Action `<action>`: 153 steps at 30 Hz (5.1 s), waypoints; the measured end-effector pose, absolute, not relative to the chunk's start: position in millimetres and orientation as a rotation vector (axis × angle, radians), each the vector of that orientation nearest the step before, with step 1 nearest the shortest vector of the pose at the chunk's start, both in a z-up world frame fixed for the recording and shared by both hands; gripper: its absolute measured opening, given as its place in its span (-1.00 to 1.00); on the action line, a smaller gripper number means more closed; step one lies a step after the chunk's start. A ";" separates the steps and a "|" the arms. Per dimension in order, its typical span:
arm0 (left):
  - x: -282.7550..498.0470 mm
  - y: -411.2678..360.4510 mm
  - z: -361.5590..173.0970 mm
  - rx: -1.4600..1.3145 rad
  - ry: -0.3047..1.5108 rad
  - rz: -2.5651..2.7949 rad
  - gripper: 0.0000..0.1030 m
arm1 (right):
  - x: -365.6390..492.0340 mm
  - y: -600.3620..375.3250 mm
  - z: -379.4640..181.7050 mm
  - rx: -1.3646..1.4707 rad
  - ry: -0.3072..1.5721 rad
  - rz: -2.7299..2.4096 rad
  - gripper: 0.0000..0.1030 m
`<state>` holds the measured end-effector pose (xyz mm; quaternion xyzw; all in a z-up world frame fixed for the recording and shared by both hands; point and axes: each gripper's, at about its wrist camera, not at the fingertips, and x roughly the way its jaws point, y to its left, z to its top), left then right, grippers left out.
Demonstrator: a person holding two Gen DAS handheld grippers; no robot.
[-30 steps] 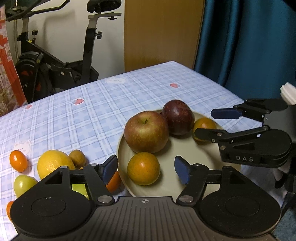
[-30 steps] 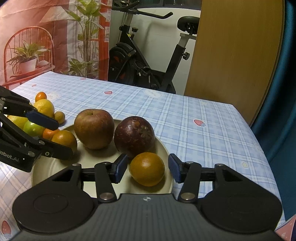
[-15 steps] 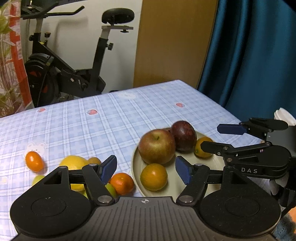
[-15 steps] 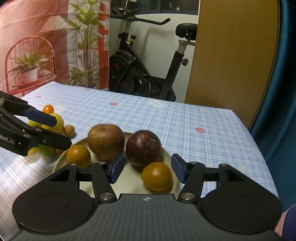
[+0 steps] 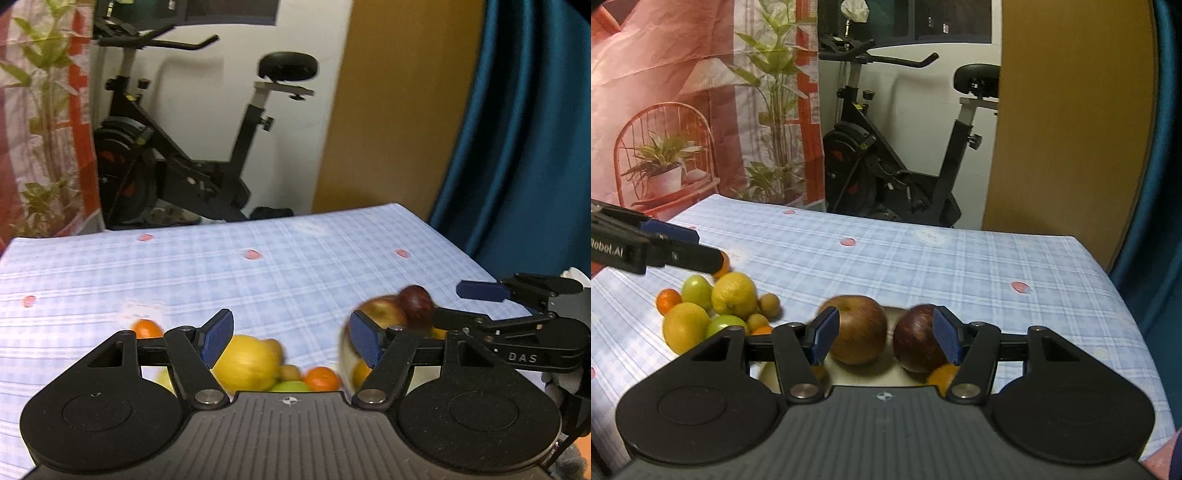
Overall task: Organize fruits
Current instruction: 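Move the left tool back to the fruit pile and grasp the yellow lemon, then lift the lemon with the left tool and carry it over the plate, then lower the lemon onto the plate and open the left tool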
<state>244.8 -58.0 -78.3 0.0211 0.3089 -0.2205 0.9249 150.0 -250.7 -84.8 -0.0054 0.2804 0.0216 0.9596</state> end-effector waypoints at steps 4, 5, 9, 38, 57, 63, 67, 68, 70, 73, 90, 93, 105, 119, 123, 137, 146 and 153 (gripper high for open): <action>250.5 -31.0 -69.9 0.028 0.628 -0.411 0.38 | 157.8 -238.9 -81.7 0.005 0.565 0.069 0.15; 251.1 -24.8 -68.2 0.021 0.627 -0.400 0.38 | 159.8 -236.1 -80.9 0.010 0.563 0.076 0.15; 254.4 -2.4 -63.3 0.003 0.630 -0.363 0.37 | 165.4 -222.3 -79.4 0.015 0.559 0.113 0.16; 305.0 -9.6 -114.7 -0.067 0.812 -0.500 0.15 | 238.5 -131.1 -125.5 -0.088 0.694 0.388 0.00; 329.7 -23.4 -146.9 -0.032 0.931 -0.606 0.29 | 251.3 -131.6 -138.3 -0.061 0.735 0.403 0.02; 328.6 -28.2 -151.3 -0.018 0.929 -0.602 0.27 | 255.8 -129.7 -141.1 -0.053 0.748 0.402 0.04; 324.0 -28.9 -150.5 -0.015 0.913 -0.590 0.27 | 257.1 -129.9 -142.3 -0.047 0.750 0.398 0.04; 322.8 -29.1 -149.3 -0.012 0.905 -0.590 0.27 | 256.7 -130.4 -142.1 -0.045 0.749 0.400 0.04; 319.5 -28.0 -143.7 -0.013 0.889 -0.587 0.27 | 254.7 -130.7 -140.7 -0.041 0.737 0.402 0.03; 314.0 -27.3 -135.7 -0.015 0.869 -0.584 0.27 | 249.2 -130.1 -135.2 -0.039 0.713 0.401 0.04; 281.6 -70.8 -107.9 0.064 0.820 -0.609 0.27 | 210.0 -159.5 -110.8 -0.008 0.634 0.370 0.03; 277.0 -83.8 -105.6 0.082 0.817 -0.619 0.27 | 202.6 -168.4 -109.2 0.004 0.621 0.358 0.03; 259.4 -132.2 -109.7 0.145 0.821 -0.668 0.27 | 163.2 -213.0 -109.7 0.061 0.596 0.300 0.03; 251.9 -151.8 -111.1 0.170 0.809 -0.685 0.27 | 139.7 -233.0 -109.9 0.085 0.571 0.258 0.04; 251.8 -152.4 -110.4 0.168 0.808 -0.692 0.27 | 137.8 -235.4 -110.4 0.093 0.566 0.254 0.04; 245.0 -172.4 -123.2 0.201 0.819 -0.732 0.27 | 124.4 -245.7 -116.2 0.102 0.591 0.212 0.04; 248.0 -177.5 -124.4 0.183 0.811 -0.743 0.25 | 123.5 -254.6 -120.3 0.110 0.598 0.180 0.03; 249.8 -178.0 -127.5 0.179 0.821 -0.737 0.24 | 127.5 -260.1 -121.3 0.088 0.593 0.153 -0.09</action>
